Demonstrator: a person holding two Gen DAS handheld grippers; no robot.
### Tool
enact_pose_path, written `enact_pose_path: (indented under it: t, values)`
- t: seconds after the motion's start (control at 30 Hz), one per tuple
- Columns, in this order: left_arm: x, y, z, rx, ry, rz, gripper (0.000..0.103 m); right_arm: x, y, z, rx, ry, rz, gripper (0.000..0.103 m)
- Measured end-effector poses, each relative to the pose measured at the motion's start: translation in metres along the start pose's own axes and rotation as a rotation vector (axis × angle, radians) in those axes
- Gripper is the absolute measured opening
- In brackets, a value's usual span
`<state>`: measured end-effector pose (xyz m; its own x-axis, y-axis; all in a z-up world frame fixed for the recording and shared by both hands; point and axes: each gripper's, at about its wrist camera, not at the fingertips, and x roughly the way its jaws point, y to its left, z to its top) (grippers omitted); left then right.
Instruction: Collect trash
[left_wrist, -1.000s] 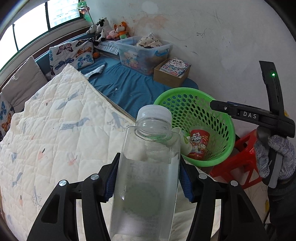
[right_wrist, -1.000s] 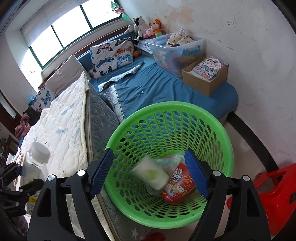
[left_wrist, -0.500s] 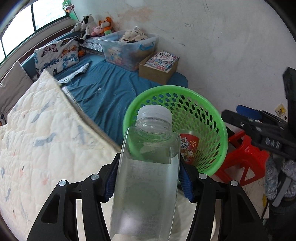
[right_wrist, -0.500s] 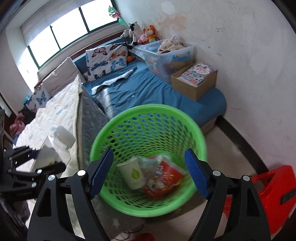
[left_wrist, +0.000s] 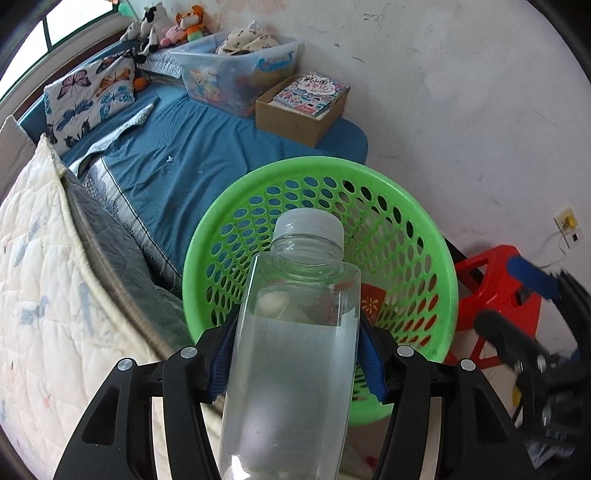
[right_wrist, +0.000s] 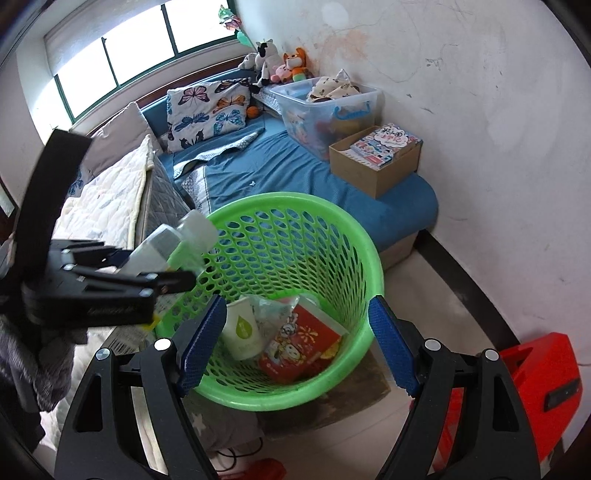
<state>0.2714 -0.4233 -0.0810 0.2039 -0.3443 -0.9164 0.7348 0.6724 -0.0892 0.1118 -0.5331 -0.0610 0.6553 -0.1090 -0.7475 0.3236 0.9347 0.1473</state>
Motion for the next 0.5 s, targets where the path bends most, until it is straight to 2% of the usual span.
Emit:
enact_pose_path:
  t: [0.1, 0.17, 0.3, 0.5]
  values:
    - [0.007, -0.003, 0.008, -0.01, 0.013, -0.002, 0.057, 0.0, -0.004, -0.002, 0.012, -0.001, 0.002, 0.079]
    - [0.005, -0.004, 0.01, -0.019, -0.005, -0.018, 0.067, -0.001, -0.007, -0.003, 0.02, -0.002, 0.003, 0.079]
    - [-0.009, -0.008, 0.007, -0.016, -0.055, -0.038, 0.074, -0.002, -0.009, -0.005, 0.026, -0.001, 0.002, 0.079]
    - [-0.041, 0.004, -0.013, -0.027, -0.121, -0.03, 0.075, -0.013, -0.004, -0.011, 0.038, -0.02, 0.025, 0.079]
